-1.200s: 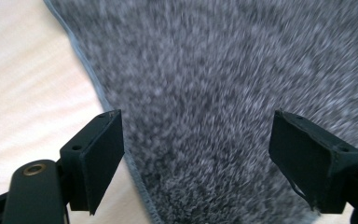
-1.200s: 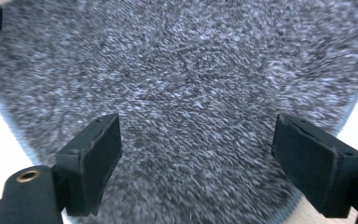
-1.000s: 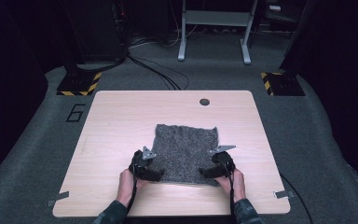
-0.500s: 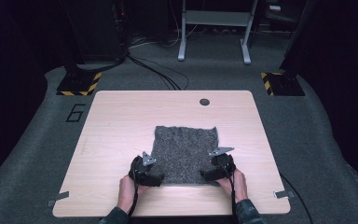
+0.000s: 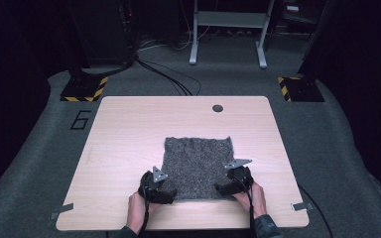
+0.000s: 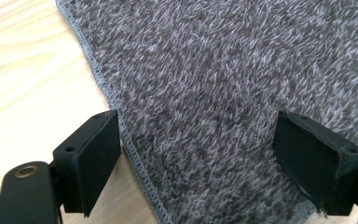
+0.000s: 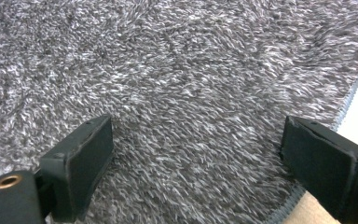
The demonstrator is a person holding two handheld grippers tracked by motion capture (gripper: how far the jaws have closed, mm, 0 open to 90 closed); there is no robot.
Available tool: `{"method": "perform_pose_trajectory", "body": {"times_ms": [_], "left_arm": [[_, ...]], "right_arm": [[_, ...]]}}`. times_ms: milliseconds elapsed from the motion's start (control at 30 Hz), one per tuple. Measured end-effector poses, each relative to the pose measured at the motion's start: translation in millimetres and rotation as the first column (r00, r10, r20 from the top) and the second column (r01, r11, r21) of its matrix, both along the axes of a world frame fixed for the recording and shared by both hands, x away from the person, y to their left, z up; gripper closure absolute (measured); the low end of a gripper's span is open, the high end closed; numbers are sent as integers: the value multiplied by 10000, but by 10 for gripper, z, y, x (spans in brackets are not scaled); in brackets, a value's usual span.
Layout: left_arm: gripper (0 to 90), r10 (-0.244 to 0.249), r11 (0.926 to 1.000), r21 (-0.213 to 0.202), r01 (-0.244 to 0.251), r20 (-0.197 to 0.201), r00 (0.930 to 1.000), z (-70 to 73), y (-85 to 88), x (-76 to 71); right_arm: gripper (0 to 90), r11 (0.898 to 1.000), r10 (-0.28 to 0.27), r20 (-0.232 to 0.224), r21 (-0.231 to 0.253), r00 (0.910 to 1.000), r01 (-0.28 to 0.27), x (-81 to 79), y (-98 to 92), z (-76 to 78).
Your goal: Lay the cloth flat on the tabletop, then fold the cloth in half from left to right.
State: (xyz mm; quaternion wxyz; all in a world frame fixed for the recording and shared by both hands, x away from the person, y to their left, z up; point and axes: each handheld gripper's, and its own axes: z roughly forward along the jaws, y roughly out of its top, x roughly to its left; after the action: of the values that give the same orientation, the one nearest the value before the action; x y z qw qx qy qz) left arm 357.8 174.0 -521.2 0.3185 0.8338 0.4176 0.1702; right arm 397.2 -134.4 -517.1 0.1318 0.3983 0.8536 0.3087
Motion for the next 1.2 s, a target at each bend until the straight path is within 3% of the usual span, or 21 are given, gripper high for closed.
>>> {"method": "perform_pose_trajectory", "body": {"times_ms": [400,533,567,633,800,967,1200], "left_arm": [[149,-94,9999,-87,93,-187,9998,11,-1,-107],[139,41,9989,-458,-48,-146,9999,73,79,-109],[138,167,9979,-623,-166,9,9999,149,146,-105],[139,271,9970,-725,-260,140,9995,179,176,-95],[139,790,9915,-1033,-785,9,9969,255,380,98],[138,1113,9849,-1323,-1115,-91,9938,281,456,287],[136,1086,9876,-1118,-1104,-214,9939,318,444,585]], "right_arm": [[93,10000,93,28,-11,10000,-93,-109,-2,-4],[98,9998,22,-29,210,10000,-21,-131,-26,26],[98,9986,74,215,515,9997,-85,-151,-40,86],[98,9978,107,277,647,9996,-125,-184,-9,163],[104,9959,482,606,734,9970,-526,-253,178,300],[106,9929,831,530,806,9951,-873,-286,373,287],[111,9878,1285,378,833,9910,-1313,-329,636,255]]}}
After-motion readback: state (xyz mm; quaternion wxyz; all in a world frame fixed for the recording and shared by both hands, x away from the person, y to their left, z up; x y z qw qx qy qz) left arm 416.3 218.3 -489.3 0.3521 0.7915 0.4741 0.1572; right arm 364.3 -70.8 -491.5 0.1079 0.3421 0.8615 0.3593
